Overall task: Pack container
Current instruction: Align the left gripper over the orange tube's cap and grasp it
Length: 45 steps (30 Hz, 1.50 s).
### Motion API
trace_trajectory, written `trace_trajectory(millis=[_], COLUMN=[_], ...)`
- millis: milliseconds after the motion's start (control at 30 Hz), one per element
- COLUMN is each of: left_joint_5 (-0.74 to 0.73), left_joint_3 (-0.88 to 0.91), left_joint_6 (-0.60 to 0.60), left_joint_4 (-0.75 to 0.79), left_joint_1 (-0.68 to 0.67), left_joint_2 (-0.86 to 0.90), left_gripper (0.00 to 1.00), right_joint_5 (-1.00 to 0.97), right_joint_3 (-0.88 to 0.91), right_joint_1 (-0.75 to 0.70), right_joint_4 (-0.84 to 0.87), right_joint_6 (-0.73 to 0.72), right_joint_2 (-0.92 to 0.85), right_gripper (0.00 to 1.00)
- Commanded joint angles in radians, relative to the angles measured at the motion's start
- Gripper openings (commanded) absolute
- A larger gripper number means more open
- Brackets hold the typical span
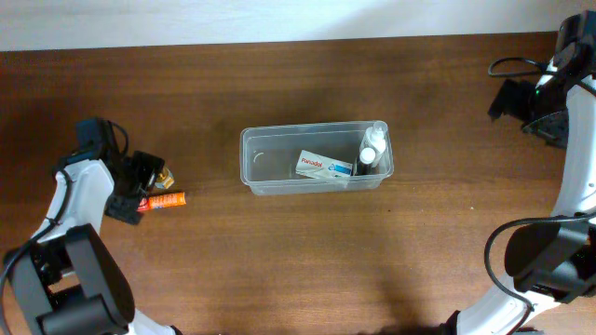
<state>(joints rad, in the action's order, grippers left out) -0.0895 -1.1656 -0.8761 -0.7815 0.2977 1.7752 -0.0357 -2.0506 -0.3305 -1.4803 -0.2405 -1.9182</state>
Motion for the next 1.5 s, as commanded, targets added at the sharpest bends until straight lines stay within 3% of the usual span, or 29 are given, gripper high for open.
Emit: trace_trajectory(millis=[0,633,1467], left_joint_5=[0.049,0.052,0.06], left_joint_3=[0.032,0.064,0.239], left_joint_6=[0.017,-0.03,-0.032], left_joint_4=[-0.022,-0.06,0.188], left_joint_1=[0.001,0.099,0.121], left_joint_2=[-0.059,-0.103,-0.101], left_gripper=[0.99,0.99,0.99], right_joint_5=[0.001,0.002,0.002], right_joint_3=[-0.001,-0.001,-0.001], right_joint_1=[0.002,0.002,0.002], right_joint_4=[0.003,0.003,0.003], right_joint_6=[-0.012,-0.012,-0.012], right_joint_2=[-0.002,-0.002,-0.002], right_gripper=[0.98,0.98,0.98])
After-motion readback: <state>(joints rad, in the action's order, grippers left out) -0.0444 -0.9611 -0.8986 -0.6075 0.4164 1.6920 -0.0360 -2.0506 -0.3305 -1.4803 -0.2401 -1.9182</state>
